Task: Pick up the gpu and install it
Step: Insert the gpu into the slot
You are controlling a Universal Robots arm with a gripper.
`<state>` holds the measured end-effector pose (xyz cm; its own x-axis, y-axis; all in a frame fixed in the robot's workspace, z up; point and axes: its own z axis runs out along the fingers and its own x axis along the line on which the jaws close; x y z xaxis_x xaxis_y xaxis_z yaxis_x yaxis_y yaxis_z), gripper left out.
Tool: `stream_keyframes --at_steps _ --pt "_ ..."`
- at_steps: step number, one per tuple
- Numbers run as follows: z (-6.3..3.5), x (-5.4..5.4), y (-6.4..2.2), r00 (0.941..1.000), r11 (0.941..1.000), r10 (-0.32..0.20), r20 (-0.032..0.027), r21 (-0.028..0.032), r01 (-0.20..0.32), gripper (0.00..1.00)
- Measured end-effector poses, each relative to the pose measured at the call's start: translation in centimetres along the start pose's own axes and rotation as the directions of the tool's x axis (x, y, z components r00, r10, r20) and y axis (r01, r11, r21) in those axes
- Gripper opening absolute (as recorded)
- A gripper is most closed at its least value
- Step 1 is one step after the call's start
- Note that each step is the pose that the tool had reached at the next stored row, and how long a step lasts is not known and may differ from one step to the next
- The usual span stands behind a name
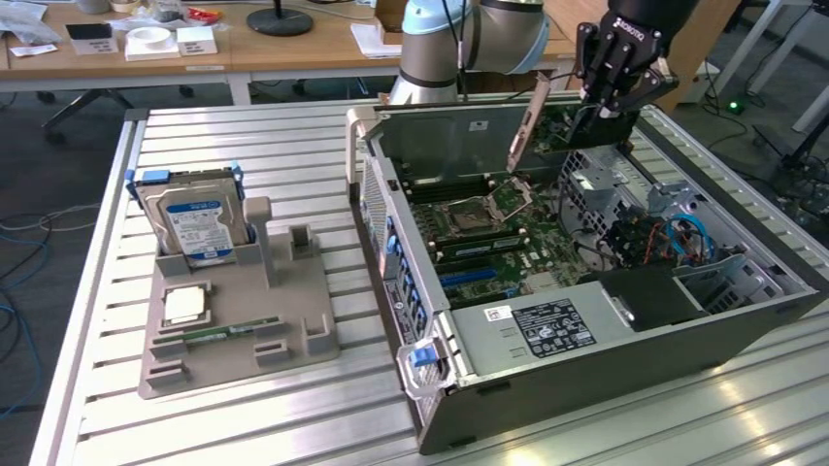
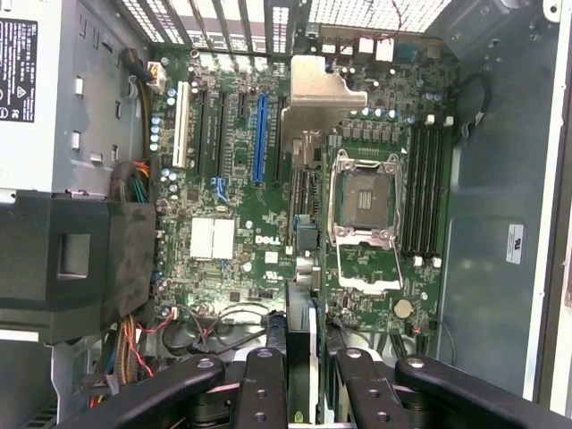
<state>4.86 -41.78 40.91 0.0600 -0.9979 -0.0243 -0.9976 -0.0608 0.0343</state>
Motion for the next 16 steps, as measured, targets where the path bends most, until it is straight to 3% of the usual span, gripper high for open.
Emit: stream_keyframes --at_steps 8,16 --pt "0.03 -0.1 0.76 1.0 1.0 -0.002 -0.0003 0.0031 0.002 0.26" --pt "0.07 -0.1 1.86 1.0 0.9999 -0.003 -0.0008 0.0116 0.003 0.26"
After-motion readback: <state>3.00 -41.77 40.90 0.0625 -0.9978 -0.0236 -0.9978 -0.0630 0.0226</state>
